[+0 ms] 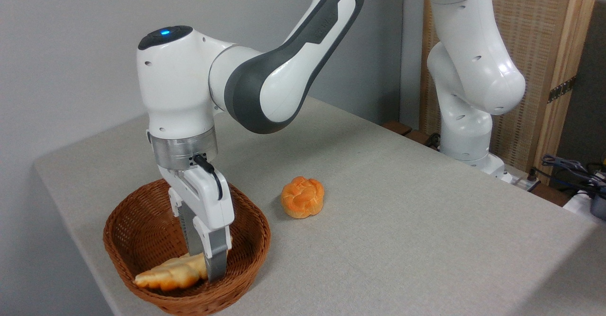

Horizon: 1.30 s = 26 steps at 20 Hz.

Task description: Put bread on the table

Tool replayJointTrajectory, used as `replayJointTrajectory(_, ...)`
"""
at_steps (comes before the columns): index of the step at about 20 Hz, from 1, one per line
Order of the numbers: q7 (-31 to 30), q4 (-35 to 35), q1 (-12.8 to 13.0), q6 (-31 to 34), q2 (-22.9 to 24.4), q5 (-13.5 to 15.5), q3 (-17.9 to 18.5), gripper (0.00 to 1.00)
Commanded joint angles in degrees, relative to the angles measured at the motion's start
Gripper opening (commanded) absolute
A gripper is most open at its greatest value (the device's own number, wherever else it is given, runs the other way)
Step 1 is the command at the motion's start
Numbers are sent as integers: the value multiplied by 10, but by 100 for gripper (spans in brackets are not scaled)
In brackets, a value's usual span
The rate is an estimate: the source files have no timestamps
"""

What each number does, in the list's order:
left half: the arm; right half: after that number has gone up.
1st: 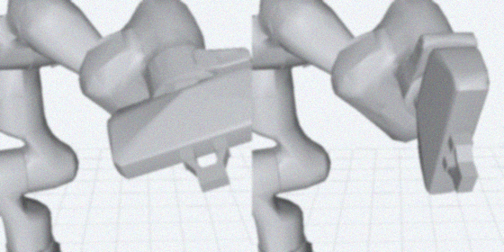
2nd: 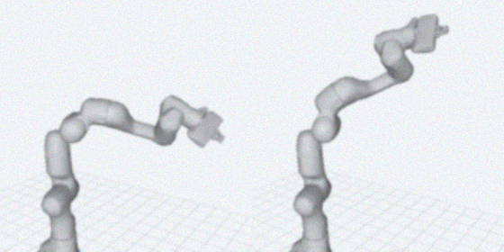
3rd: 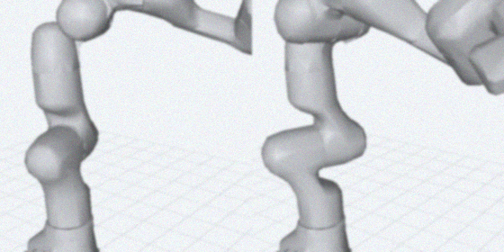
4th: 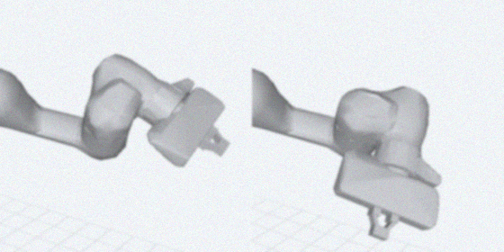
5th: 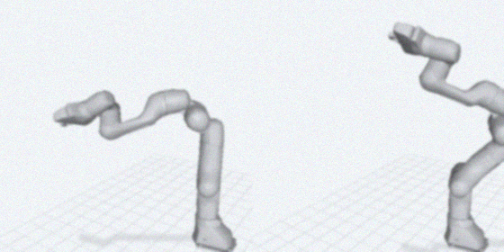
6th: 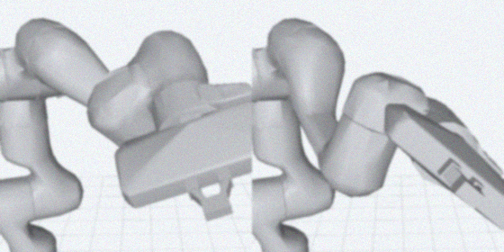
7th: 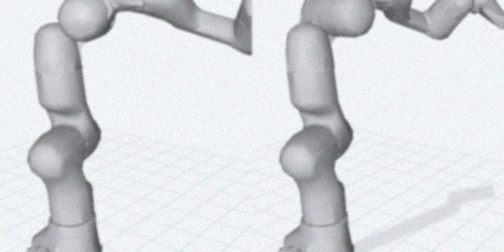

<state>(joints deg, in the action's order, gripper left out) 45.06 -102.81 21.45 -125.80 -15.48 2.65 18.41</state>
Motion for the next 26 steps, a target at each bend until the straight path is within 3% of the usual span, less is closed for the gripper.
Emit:
replayJointTrajectory(1,1,2,2,-10,-7,3,1,26)
replayJointTrajectory(8,0,2,2,-9,-1,3,1,28)
replayJointTrajectory(17,-5,2,2,-1,49,10,-4,28)
replayJointTrajectory(22,-4,2,2,31,67,10,-7,29)
replayJointTrajectory(26,1,1,-1,92,102,9,-2,30)
